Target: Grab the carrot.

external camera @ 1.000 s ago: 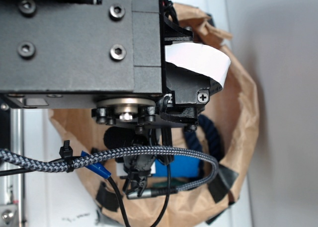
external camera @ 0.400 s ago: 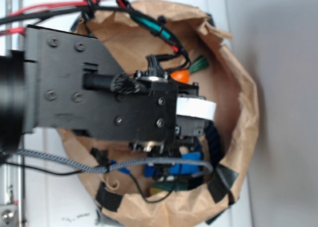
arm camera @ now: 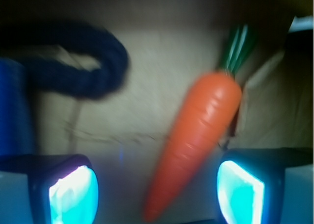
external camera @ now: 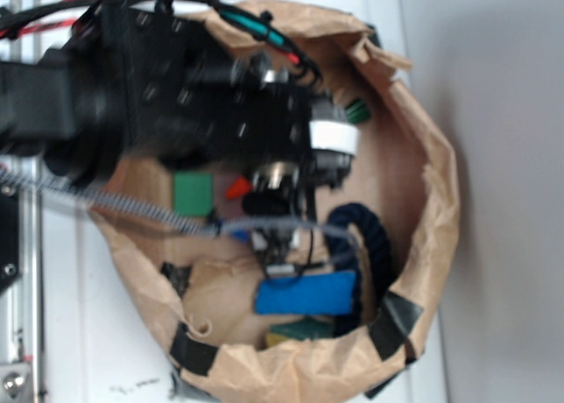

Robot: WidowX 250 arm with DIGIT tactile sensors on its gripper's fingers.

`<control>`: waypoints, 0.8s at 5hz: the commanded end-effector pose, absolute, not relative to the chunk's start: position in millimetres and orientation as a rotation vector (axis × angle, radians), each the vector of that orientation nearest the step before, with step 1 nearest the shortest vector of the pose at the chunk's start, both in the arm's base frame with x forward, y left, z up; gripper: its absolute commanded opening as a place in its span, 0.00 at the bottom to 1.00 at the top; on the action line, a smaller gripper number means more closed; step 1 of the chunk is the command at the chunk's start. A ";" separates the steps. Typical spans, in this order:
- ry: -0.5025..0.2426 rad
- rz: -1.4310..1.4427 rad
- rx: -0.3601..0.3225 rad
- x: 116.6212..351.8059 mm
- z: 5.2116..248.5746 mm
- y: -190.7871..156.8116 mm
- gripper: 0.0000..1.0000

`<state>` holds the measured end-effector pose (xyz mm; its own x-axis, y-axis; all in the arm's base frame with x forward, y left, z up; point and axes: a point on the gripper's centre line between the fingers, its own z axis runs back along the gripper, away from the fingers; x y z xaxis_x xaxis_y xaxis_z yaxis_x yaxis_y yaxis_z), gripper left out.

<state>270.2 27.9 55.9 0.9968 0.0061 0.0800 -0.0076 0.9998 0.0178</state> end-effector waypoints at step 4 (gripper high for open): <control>-0.090 0.189 0.006 300.7 40.1 19.2 1.00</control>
<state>289.3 17.8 26.1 0.9851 0.1683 0.0349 -0.1686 0.9857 0.0074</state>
